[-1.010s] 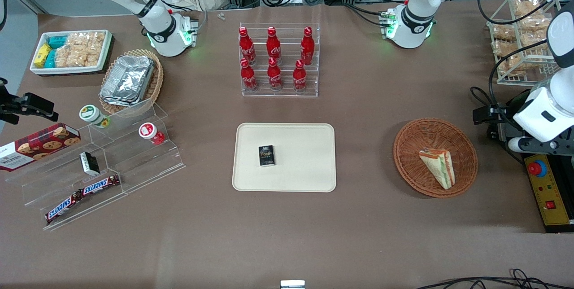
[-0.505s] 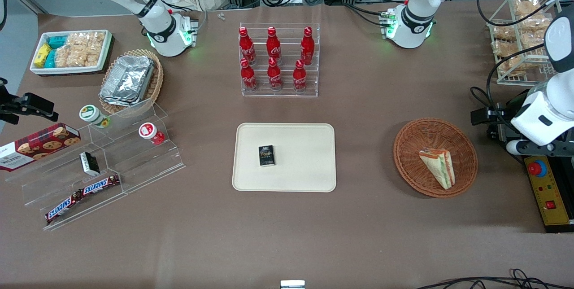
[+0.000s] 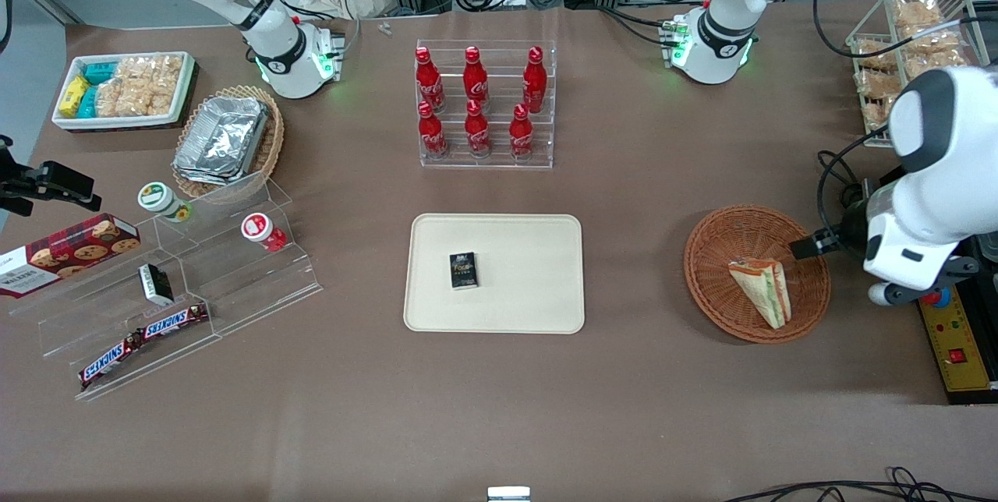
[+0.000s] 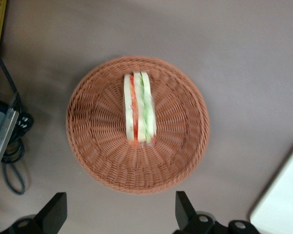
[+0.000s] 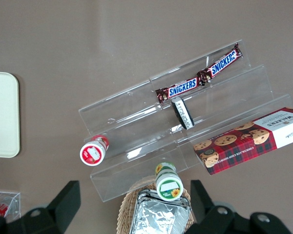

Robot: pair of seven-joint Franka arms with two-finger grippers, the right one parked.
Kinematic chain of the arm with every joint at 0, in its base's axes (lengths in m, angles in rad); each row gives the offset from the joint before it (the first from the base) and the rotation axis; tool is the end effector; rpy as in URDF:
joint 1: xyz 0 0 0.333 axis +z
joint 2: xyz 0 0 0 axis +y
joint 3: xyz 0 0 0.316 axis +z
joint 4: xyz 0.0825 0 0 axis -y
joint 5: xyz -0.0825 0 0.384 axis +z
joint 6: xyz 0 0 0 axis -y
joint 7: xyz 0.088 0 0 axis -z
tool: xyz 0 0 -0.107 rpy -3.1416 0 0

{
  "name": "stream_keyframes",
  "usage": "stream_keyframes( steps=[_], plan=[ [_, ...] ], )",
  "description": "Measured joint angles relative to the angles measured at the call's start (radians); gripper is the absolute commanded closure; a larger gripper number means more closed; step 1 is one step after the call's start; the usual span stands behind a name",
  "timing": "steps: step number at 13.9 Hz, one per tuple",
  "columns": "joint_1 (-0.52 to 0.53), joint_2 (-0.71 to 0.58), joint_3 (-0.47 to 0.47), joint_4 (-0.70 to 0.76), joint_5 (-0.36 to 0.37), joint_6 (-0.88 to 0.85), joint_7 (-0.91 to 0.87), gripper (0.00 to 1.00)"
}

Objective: Place sandwich from basket to tray
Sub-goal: 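Lower the open left gripper over the wrapped sandwich in the basket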

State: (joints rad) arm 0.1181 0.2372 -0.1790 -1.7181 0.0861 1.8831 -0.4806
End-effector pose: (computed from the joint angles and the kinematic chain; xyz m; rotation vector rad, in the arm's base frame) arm 0.6208 -0.0238 0.4423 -3.0250 -0.6036 0.0849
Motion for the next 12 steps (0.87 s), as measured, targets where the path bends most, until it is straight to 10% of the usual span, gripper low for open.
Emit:
stream_keyframes(
  steps=[6, 12],
  plan=[
    [0.002, 0.039, 0.004, -0.251, 0.015, 0.392, -0.141, 0.0],
    [0.005, 0.066, 0.041, -0.289, 0.015, 0.435, -0.149, 0.0]
  ],
)
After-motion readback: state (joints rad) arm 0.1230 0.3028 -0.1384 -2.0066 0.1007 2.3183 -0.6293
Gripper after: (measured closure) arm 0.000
